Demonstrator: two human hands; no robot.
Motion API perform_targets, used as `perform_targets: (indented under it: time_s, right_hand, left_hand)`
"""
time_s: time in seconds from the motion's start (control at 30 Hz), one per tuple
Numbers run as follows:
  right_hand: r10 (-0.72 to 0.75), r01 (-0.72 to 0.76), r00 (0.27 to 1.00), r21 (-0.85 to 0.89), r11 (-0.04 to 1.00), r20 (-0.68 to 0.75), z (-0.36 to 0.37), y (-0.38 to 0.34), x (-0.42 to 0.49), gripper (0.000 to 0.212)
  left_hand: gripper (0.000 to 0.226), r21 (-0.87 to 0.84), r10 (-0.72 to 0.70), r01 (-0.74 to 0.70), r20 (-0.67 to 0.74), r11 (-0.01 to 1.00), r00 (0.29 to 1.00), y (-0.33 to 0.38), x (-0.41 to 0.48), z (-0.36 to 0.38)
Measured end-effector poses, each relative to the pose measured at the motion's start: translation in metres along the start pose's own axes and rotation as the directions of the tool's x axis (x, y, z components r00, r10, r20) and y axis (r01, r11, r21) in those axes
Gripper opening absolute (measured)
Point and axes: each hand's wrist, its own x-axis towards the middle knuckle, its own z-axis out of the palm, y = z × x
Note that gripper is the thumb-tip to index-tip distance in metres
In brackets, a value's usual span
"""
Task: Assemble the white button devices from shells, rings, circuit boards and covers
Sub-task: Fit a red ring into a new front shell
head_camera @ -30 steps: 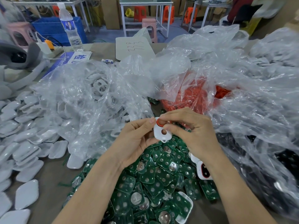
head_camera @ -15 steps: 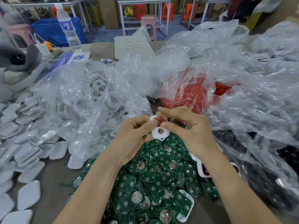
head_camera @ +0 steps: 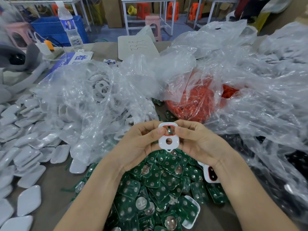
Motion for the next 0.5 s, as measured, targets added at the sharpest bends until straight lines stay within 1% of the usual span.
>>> perform_targets:
  time_s: [0.07,0.13,0.2,0.27,0.33,0.4,0.43,0.5]
  right_hand:
    - [0.008,-0.010,0.999,0.040,0.999,0.043,-0.0001,0.0003,-0.0004,0.034]
    - [0.000,-0.003,0.998,0.039,0.999,0.070,-0.0008,0.0005,-0.0002,0.037]
    - [-0.018,0.016,0.996,0.025,1.000,0.083,-0.0015,-0.0004,-0.0002,0.035]
    - [-0.037,0.039,0.996,-0.021,0.999,0.078,-0.0020,-0.0017,-0.0004,0.028]
    - [-0.063,0.066,0.997,-0.100,0.993,0.037,-0.0031,-0.0015,-0.0001,0.020]
    - [-0.128,0.122,0.992,-0.214,0.969,-0.015,-0.0041,-0.0008,0.0005,0.014]
    - [-0.180,0.161,0.983,-0.297,0.941,-0.037,-0.0040,-0.0002,0.0003,0.014]
    - [-0.278,0.211,0.958,-0.484,0.849,-0.070,-0.0035,0.0016,-0.0002,0.016]
  left_hand:
    - [0.034,-0.018,-0.012,0.012,0.041,1.000,0.999,-0.0003,-0.0001,0.0003]
    - [0.032,-0.020,-0.013,0.015,0.064,1.000,0.998,-0.0006,0.0001,0.0003]
    - [0.030,-0.024,-0.015,0.017,0.070,1.000,0.997,-0.0009,0.0004,0.0001]
    - [0.030,-0.036,-0.021,0.023,0.056,0.999,0.998,-0.0011,0.0005,-0.0008]
    - [0.023,-0.023,-0.026,0.026,0.018,0.999,1.000,-0.0011,0.0004,-0.0014]
    - [0.021,0.041,-0.026,0.028,-0.059,0.999,0.998,-0.0016,0.0017,-0.0016]
    - [0.022,0.088,-0.016,0.025,-0.105,0.996,0.994,-0.0025,0.0026,-0.0019]
    - [0.021,0.186,0.030,0.002,-0.169,0.983,0.985,-0.0053,0.0043,-0.0022]
